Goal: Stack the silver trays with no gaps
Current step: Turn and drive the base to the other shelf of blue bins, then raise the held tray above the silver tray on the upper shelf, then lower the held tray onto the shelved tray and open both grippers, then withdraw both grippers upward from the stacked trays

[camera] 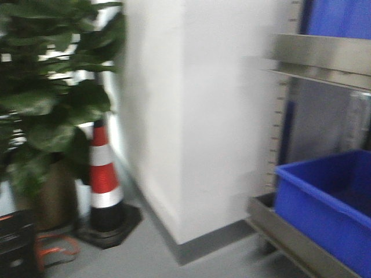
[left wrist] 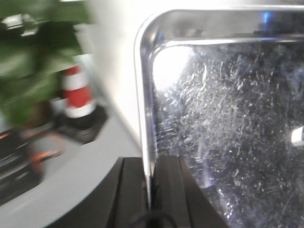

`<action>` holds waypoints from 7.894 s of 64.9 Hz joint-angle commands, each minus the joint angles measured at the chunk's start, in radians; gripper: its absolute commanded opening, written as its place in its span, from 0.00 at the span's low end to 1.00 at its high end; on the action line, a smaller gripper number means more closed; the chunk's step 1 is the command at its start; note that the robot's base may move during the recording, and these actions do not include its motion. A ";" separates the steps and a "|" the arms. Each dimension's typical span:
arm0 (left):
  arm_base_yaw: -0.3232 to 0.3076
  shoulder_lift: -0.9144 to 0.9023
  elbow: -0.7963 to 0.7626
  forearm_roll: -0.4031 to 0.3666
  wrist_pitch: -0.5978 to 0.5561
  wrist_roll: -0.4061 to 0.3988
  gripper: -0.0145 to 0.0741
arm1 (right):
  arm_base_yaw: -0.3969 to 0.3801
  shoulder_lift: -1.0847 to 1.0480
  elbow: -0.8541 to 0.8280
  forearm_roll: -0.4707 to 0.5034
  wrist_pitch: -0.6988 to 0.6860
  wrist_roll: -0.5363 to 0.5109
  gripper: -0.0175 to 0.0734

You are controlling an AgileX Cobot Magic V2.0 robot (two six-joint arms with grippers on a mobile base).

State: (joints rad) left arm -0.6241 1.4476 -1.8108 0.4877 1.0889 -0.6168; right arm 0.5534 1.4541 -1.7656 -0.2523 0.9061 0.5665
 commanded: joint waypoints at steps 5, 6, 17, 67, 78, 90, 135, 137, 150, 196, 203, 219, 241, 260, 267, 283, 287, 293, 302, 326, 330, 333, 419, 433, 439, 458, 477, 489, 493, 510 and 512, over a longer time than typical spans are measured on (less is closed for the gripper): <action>-0.009 -0.004 -0.006 -0.026 -0.038 0.012 0.15 | 0.007 -0.011 -0.011 0.002 -0.087 -0.009 0.11; -0.009 -0.004 -0.006 -0.026 -0.038 0.012 0.15 | 0.007 -0.011 -0.011 0.002 -0.087 -0.009 0.11; -0.009 -0.004 -0.006 -0.024 -0.038 0.012 0.15 | 0.007 -0.011 -0.011 0.002 -0.087 -0.009 0.11; -0.009 -0.004 -0.006 -0.022 -0.038 0.012 0.15 | 0.007 -0.011 -0.011 0.002 -0.087 -0.009 0.11; -0.009 -0.004 -0.006 -0.022 -0.038 0.012 0.15 | 0.007 -0.011 -0.011 0.002 -0.087 -0.009 0.11; -0.009 -0.004 -0.006 -0.022 -0.038 0.012 0.15 | 0.007 -0.011 -0.011 0.002 -0.087 -0.009 0.11; -0.009 -0.004 -0.006 -0.022 -0.038 0.012 0.15 | 0.007 -0.011 -0.011 0.002 -0.087 -0.009 0.11; -0.009 -0.004 -0.006 -0.022 -0.038 0.012 0.15 | 0.007 -0.011 -0.011 0.002 -0.087 -0.009 0.11; -0.009 -0.004 -0.006 -0.022 -0.038 0.012 0.15 | 0.007 -0.011 -0.011 0.002 -0.087 -0.009 0.11; 0.090 0.071 -0.006 -0.145 -0.031 0.041 0.15 | 0.007 0.062 -0.011 0.023 -0.031 -0.009 0.11; 0.146 0.128 -0.006 -0.222 -0.035 0.086 0.15 | 0.005 0.126 -0.011 0.031 -0.019 -0.009 0.11; 0.205 0.272 0.007 -0.353 -0.041 0.165 0.15 | -0.013 0.293 -0.011 0.103 -0.022 -0.009 0.11; 0.212 0.305 0.116 -0.373 -0.089 0.172 0.15 | -0.040 0.384 -0.011 0.169 0.015 -0.027 0.11; 0.212 0.305 0.183 -0.349 -0.113 0.172 0.15 | -0.040 0.423 -0.011 0.183 0.049 -0.027 0.11; 0.212 0.305 0.183 -0.342 -0.113 0.172 0.17 | -0.040 0.440 -0.011 0.199 0.061 -0.054 0.15; 0.212 0.305 0.183 -0.336 -0.117 0.170 0.53 | -0.040 0.445 -0.011 0.214 0.074 -0.068 0.55; 0.212 0.305 0.183 -0.312 -0.113 0.158 0.62 | -0.042 0.445 -0.011 0.204 0.074 -0.068 0.54; 0.212 0.303 0.183 -0.241 -0.094 0.101 0.66 | -0.042 0.437 -0.011 0.190 0.076 -0.068 0.53; 0.212 0.303 0.163 -0.204 -0.067 0.071 0.65 | -0.043 0.426 -0.013 0.166 0.071 -0.068 0.51; 0.212 0.247 0.069 -0.305 -0.031 0.107 0.26 | -0.044 0.344 -0.134 0.159 0.114 -0.083 0.33; 0.212 0.219 0.055 -0.328 -0.033 0.120 0.12 | -0.044 0.326 -0.174 0.159 0.116 -0.097 0.24; 0.212 0.196 0.050 -0.335 -0.035 0.120 0.15 | -0.044 0.307 -0.202 0.159 0.116 -0.106 0.14; 0.199 -0.907 1.293 -0.238 -1.034 0.170 0.16 | -0.041 -0.732 1.090 -0.002 -0.746 -0.256 0.11; 0.199 -0.932 1.293 -0.238 -1.032 0.170 0.16 | -0.041 -0.768 1.090 -0.002 -0.745 -0.256 0.11; 0.199 -0.932 1.293 -0.238 -1.032 0.170 0.16 | -0.041 -0.768 1.090 -0.002 -0.747 -0.256 0.11; 0.199 -0.932 1.293 -0.238 -1.032 0.170 0.16 | -0.041 -0.768 1.090 -0.002 -0.750 -0.255 0.11; 0.199 -0.932 1.293 -0.238 -1.032 0.170 0.16 | -0.200 -0.864 1.206 0.216 -0.836 -0.578 0.11; 0.199 -0.932 1.293 -0.238 -1.032 0.170 0.16 | -0.428 -1.051 1.429 0.244 -0.925 -0.622 0.11; 0.199 -0.932 1.293 -0.238 -1.032 0.170 0.16 | -0.504 -1.103 1.490 0.244 -0.925 -0.622 0.11; 0.199 -0.932 1.293 -0.238 -1.032 0.170 0.16 | -0.624 -1.324 1.679 0.244 -0.919 -0.622 0.11; 0.199 -0.932 1.293 -0.238 -1.032 0.170 0.16 | -0.624 -1.344 1.699 0.244 -0.916 -0.620 0.11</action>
State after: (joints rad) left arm -0.4182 0.5232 -0.5174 0.2459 0.0718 -0.4479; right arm -0.0644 0.1620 -0.1033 -0.0120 0.0107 -0.0444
